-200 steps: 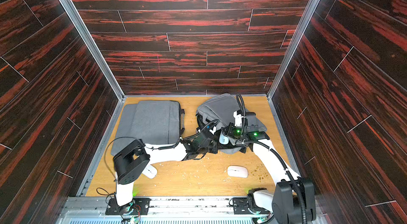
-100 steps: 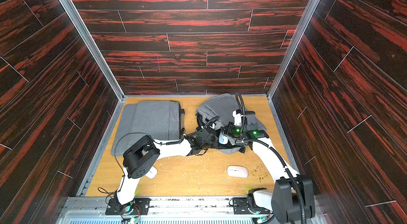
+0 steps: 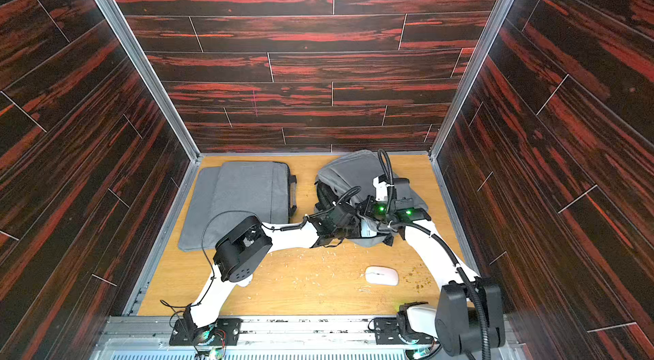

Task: Put the mouse into the laptop bag
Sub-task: Close the zippered laptop bag at the center of the board.

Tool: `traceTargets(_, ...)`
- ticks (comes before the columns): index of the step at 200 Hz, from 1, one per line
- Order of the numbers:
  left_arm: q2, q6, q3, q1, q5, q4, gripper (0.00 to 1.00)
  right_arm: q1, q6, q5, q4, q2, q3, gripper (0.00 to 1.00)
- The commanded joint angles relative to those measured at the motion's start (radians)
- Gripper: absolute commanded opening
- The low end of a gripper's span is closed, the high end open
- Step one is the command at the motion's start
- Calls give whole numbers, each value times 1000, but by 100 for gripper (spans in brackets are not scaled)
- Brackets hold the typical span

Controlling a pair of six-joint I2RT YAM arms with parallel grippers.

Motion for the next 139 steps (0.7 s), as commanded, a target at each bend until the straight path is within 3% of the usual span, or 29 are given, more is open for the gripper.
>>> traceTargets(1,-43,-10,49,-39,61,69,0,5,13,-31,49,26,8,0)
traceTargets(57,-58,-74,-8,-54,134,127,0,5,9,-8,46,28,3,0)
traceTargets(102,-340,-36,-314,-9,16,109,0,5,4,30,56,21,-61,0)
traceTargets(130,-518,-17,-473,36,-82,46,12,6,-3,49,59,2,-125,0)
traceTargets(139,-566,-8,-507,45,-139,26,19,7,-8,53,57,-5,-147,5)
